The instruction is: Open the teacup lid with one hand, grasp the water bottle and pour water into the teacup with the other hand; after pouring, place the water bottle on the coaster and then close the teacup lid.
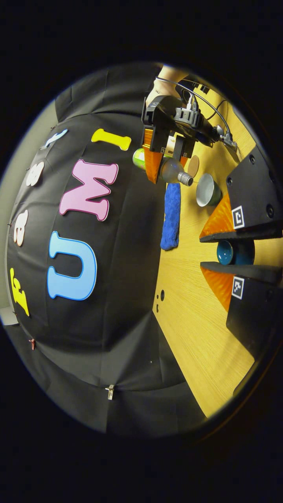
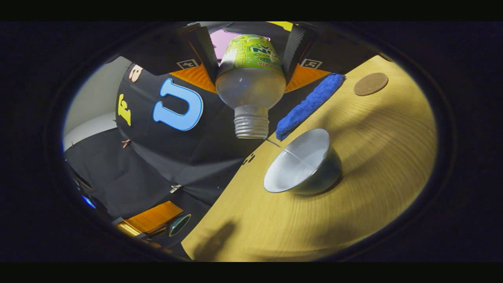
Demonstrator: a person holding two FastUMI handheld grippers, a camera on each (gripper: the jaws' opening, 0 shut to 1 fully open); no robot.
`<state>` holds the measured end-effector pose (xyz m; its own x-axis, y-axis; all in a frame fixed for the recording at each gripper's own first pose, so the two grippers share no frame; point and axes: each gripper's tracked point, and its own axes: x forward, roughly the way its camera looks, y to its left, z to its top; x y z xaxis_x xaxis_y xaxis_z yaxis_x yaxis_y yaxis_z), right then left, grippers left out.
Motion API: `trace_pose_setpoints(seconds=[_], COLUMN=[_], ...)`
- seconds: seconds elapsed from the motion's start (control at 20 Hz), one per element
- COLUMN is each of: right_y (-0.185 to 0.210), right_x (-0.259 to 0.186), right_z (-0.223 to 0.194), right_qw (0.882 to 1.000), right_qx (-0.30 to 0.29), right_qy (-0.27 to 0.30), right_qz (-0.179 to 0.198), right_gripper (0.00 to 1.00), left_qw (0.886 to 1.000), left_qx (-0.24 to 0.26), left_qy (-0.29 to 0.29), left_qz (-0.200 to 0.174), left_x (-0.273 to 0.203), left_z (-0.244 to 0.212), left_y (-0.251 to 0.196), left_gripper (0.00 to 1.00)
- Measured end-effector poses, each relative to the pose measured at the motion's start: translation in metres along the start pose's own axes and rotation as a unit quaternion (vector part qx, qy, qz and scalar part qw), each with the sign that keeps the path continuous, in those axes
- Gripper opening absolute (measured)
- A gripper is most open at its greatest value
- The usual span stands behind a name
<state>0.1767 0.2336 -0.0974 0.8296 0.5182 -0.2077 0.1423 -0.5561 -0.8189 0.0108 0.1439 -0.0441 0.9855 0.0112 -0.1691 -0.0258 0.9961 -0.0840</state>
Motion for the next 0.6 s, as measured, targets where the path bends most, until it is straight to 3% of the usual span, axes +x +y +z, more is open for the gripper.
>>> trace_pose_setpoints(seconds=[0.6], right_y=[-0.0041], right_x=[0.0007], right_z=[0.0048], right_qw=[1.000], right_qx=[-0.007], right_qy=[-0.006], right_qz=[-0.003], right_gripper=[0.78], left_qw=[1.000], left_qx=[0.009], left_qy=[-0.005], left_qz=[0.003], left_x=[-0.0055], left_z=[0.0064], left_y=[-0.0083], left_gripper=[0.30])
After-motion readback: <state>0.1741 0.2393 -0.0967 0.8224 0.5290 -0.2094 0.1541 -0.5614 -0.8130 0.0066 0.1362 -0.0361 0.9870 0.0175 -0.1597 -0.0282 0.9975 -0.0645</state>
